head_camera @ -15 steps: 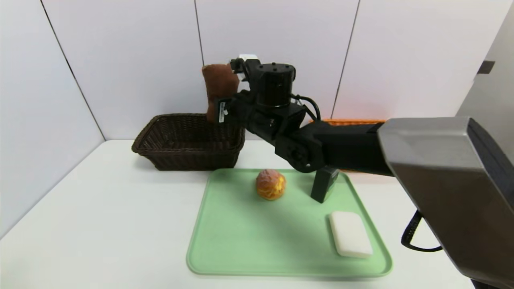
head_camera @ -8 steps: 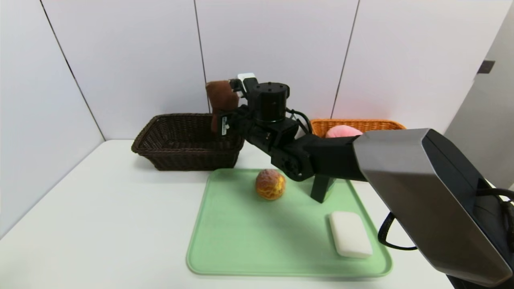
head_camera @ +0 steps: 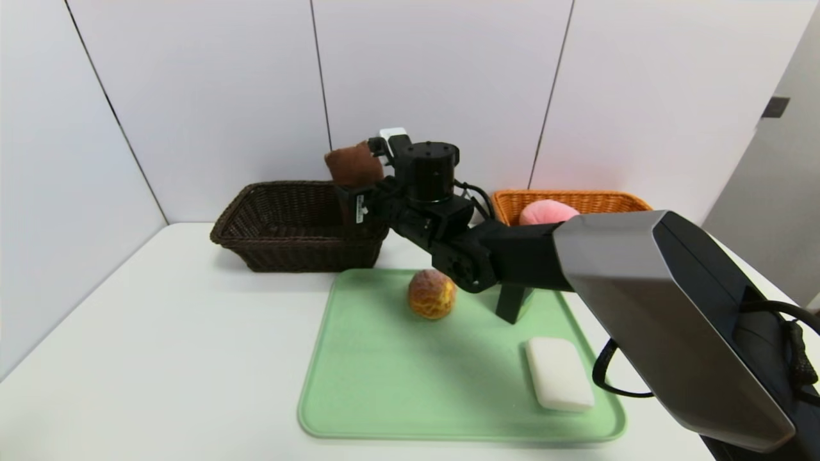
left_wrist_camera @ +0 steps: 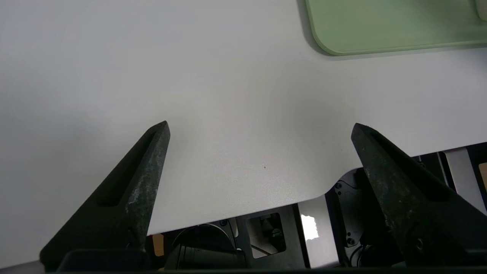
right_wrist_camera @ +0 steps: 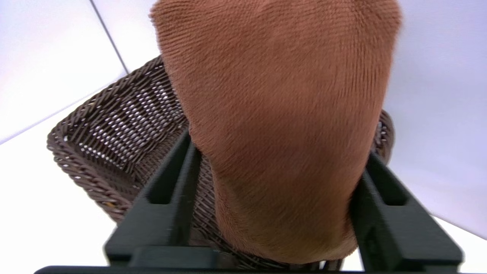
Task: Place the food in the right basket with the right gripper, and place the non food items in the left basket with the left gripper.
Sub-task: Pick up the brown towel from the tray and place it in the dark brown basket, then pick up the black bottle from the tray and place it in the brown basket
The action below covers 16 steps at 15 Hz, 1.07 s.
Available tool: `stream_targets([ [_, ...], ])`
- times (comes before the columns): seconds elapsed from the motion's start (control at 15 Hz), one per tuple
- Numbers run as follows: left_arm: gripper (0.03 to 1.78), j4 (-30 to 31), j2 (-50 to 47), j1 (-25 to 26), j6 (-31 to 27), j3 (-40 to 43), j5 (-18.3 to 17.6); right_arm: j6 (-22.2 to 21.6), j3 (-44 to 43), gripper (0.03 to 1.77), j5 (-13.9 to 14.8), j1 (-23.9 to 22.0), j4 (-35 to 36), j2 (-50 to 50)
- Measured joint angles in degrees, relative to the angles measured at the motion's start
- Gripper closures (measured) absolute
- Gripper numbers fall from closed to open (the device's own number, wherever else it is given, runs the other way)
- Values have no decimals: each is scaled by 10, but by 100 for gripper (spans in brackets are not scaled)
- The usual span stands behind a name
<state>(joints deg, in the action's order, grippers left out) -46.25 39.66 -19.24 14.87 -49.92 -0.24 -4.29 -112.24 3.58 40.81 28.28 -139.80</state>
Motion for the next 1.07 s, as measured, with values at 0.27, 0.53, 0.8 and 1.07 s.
stream_targets([
  [0.27, 12, 0, 2, 0, -6, 1, -1, 0, 0, 39, -2, 0, 0, 2],
  [0.53, 12, 11, 9, -1, -7, -8, 0, -1, 0, 27, -6, 0, -3, 15],
  [0.8, 12, 130, 38, -2, -23, -40, -12, -15, 1, 20, -2, 5, -12, 74],
  [1.07, 12, 202, 69, -3, -103, -48, -39, -15, 1, 15, 12, -16, -83, 193],
])
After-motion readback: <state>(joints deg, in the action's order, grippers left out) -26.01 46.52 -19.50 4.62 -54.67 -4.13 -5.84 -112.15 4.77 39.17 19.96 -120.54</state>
